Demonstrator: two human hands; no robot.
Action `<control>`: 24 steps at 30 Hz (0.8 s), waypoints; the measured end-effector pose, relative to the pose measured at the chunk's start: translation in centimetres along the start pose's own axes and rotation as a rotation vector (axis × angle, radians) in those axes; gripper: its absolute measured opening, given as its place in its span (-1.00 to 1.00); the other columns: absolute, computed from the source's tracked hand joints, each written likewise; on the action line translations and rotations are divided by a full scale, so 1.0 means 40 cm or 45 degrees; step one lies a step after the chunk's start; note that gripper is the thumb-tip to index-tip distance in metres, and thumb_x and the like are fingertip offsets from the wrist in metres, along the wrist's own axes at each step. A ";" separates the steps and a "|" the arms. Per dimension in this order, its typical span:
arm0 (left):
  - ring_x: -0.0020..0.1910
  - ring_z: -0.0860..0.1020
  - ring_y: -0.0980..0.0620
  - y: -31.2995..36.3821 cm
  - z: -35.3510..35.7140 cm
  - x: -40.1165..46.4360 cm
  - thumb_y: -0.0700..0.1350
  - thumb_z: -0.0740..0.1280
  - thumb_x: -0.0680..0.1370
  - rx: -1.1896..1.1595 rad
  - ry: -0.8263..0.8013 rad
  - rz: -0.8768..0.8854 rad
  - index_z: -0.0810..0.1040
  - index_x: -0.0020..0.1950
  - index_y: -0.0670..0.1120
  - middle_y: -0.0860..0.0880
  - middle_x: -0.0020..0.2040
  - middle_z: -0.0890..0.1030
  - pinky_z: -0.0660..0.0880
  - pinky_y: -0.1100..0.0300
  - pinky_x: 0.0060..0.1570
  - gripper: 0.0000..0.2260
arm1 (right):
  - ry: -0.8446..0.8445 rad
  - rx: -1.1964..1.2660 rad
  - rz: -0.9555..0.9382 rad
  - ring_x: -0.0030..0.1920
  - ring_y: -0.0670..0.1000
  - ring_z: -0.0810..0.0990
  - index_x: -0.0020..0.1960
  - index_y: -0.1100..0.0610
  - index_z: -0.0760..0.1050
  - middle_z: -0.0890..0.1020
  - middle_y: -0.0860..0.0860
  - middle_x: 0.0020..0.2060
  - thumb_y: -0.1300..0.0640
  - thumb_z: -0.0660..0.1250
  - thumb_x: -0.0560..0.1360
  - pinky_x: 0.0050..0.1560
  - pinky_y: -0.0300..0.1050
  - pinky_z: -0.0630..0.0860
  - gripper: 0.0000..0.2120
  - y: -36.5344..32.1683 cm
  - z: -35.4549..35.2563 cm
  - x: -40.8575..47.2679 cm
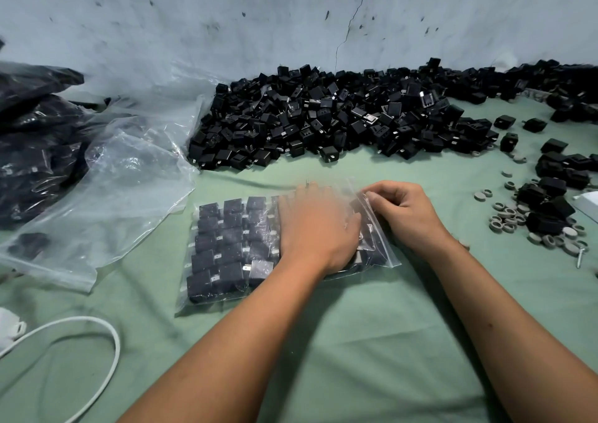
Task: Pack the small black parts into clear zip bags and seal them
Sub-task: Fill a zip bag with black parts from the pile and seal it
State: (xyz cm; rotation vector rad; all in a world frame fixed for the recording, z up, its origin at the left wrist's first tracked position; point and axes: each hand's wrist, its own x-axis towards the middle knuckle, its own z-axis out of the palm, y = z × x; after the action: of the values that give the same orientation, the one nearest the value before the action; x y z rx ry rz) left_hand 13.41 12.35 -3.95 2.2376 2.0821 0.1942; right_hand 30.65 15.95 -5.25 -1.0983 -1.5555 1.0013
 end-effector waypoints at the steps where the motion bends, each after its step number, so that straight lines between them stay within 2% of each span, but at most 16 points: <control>1: 0.67 -0.17 -0.13 0.000 0.000 0.000 0.35 -0.14 0.63 -0.003 0.000 -0.001 -0.07 0.69 -0.06 -0.12 0.69 -0.10 -0.20 -0.30 0.57 -0.26 | 0.038 0.027 0.015 -0.08 0.07 0.75 -0.03 0.09 0.71 0.76 0.08 -0.15 0.17 0.35 0.63 -0.05 0.00 0.65 -0.84 -0.003 -0.001 0.000; 4: 0.67 -0.17 -0.13 0.001 0.001 -0.001 0.35 -0.14 0.63 -0.009 0.004 -0.005 -0.06 0.69 -0.06 -0.12 0.69 -0.09 -0.21 -0.30 0.57 -0.26 | 0.135 -0.057 0.018 -0.23 -0.06 0.70 -0.08 0.05 0.70 0.74 0.03 -0.23 0.04 0.44 0.57 -0.18 -0.14 0.60 -0.89 -0.007 -0.004 -0.002; 9: 0.67 -0.17 -0.13 0.001 0.000 -0.001 0.31 -0.14 0.65 -0.021 0.011 -0.006 -0.05 0.69 -0.07 -0.13 0.69 -0.09 -0.21 -0.29 0.58 -0.29 | 0.119 -0.161 0.060 -0.15 0.05 0.75 -0.09 0.05 0.69 0.75 0.01 -0.22 0.06 0.60 0.43 0.02 0.09 0.69 -0.87 -0.011 0.005 -0.008; 13: 0.66 -0.19 -0.13 0.003 -0.004 -0.005 0.25 -0.11 0.67 -0.043 0.001 -0.016 -0.05 0.69 -0.06 -0.12 0.69 -0.10 -0.26 -0.26 0.57 -0.34 | 0.130 -0.161 0.089 -0.17 0.11 0.75 -0.08 0.08 0.68 0.74 0.05 -0.25 0.14 0.63 0.40 0.03 0.19 0.68 -0.84 -0.010 0.006 -0.008; 16: 0.66 -0.18 -0.15 0.010 -0.023 0.005 0.23 -0.06 0.68 -0.062 -0.078 -0.038 -0.02 0.69 -0.06 -0.13 0.69 -0.09 -0.27 -0.29 0.56 -0.36 | 0.163 -0.146 0.096 -0.17 0.13 0.75 -0.10 0.08 0.68 0.74 0.05 -0.27 0.16 0.63 0.40 0.01 0.16 0.68 -0.85 -0.007 0.005 -0.005; 18: 0.66 -0.13 -0.16 0.012 -0.038 0.018 0.21 -0.01 0.67 -0.117 -0.104 -0.066 0.08 0.65 -0.07 -0.14 0.69 -0.03 -0.23 -0.32 0.56 -0.39 | 0.171 -0.115 0.104 -0.17 0.15 0.75 -0.11 0.08 0.68 0.74 0.06 -0.28 0.18 0.63 0.40 -0.01 0.14 0.67 -0.85 -0.003 0.004 -0.003; 20: 0.66 -0.12 -0.16 0.015 -0.045 0.028 0.18 0.01 0.68 -0.143 -0.092 -0.088 0.12 0.63 -0.07 -0.15 0.68 0.00 -0.21 -0.32 0.56 -0.42 | 0.175 -0.098 0.115 -0.23 0.10 0.74 -0.09 0.09 0.67 0.74 0.07 -0.28 0.19 0.63 0.39 -0.04 0.10 0.67 -0.84 0.003 0.002 0.000; 24: 0.66 -0.18 -0.15 0.019 -0.028 0.029 0.19 -0.07 0.69 -0.066 -0.083 -0.097 -0.05 0.68 -0.10 -0.14 0.69 -0.09 -0.24 -0.31 0.56 -0.37 | 0.160 -0.095 0.130 -0.28 0.01 0.71 -0.06 0.09 0.66 0.75 0.07 -0.28 0.21 0.62 0.39 -0.16 -0.01 0.65 -0.81 0.009 0.000 0.004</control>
State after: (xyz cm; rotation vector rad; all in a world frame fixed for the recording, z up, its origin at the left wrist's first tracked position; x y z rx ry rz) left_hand 14.10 13.40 -2.71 2.1026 2.0992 0.1651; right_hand 30.69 16.21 -5.57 -1.2791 -1.4573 0.9291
